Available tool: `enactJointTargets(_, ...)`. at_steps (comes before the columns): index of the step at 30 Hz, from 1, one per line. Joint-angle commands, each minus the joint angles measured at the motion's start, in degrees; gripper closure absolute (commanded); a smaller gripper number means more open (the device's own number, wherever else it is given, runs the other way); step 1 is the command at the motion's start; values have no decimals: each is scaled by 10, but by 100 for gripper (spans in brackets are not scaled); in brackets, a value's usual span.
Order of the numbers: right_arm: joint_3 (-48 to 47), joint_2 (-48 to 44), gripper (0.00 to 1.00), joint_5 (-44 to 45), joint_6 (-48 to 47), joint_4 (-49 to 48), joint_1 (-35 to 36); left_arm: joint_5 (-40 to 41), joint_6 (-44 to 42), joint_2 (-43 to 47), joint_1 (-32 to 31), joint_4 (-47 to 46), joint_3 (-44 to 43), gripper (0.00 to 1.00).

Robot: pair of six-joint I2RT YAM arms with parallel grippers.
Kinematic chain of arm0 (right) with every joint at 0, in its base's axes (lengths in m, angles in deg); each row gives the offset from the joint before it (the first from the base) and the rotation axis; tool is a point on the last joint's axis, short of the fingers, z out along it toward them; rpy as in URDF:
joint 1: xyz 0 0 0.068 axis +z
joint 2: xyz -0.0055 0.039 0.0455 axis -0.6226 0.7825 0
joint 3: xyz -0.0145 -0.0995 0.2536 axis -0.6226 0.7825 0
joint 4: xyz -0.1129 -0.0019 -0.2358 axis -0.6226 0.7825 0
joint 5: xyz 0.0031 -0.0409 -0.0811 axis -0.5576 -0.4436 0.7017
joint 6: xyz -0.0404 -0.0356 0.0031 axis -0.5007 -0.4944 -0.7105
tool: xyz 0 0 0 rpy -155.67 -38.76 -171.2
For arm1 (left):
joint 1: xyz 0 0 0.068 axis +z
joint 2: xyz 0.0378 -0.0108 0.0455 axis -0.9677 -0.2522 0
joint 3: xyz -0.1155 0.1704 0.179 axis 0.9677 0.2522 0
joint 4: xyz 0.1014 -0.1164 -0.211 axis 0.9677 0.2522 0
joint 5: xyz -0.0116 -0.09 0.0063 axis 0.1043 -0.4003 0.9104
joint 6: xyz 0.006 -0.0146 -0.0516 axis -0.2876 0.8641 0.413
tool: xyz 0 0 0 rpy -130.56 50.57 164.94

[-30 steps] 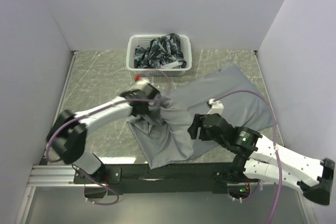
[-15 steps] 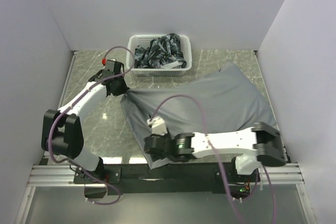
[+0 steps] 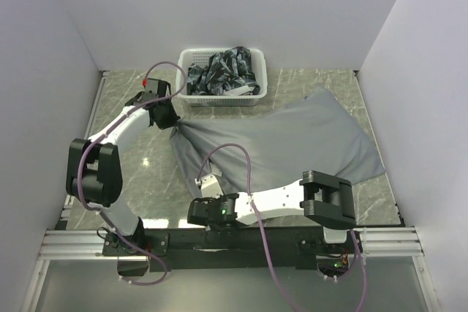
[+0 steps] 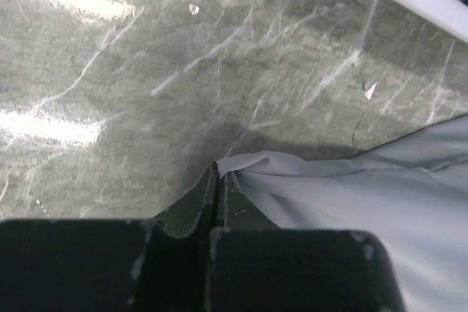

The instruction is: Put the pillow into the pillowcase

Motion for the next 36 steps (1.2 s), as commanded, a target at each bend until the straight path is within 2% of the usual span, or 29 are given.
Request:
enactJointTargets(1, -8, -7, 62, 18, 17, -17, -6, -6, -7, -17, 10, -13, -46, 99)
enactJointTargets(3, 12, -30, 71, 14, 23, -25, -5, -4, -10, -31, 15, -7, -68, 99)
enactJointTargets(4, 19, -39, 80, 14, 24, -26, -3, -2, -10, -35, 16, 0, -83, 99)
enactJointTargets(9, 70, -113, 86, 7, 33, -53, 2, -6, -14, -57, 21, 9, -111, 99)
enactJointTargets(11, 56, -116, 77, 20, 32, -48, 2, -6, -13, -59, 21, 8, -115, 99)
enactJointTargets(13, 32, -100, 62, 30, 25, -30, -2, -13, -12, -58, 21, 7, -116, 99)
enactJointTargets(15, -16, -70, 56, 37, 11, -9, -10, -15, -15, -59, 21, 7, -116, 99)
enactJointTargets(16, -29, -61, 49, 33, 4, -9, -28, -14, -16, -59, 21, 8, -116, 99)
enactJointTargets(19, -63, -27, 43, 21, -16, -8, -53, -13, -20, -60, 21, 10, -114, 99)
enactJointTargets(27, -134, 60, 41, 30, -41, 17, -120, -13, -24, -63, 21, 11, -116, 99)
enactJointTargets(36, -153, 88, 40, 61, -46, 18, -162, -17, -23, -67, 21, 12, -121, 99)
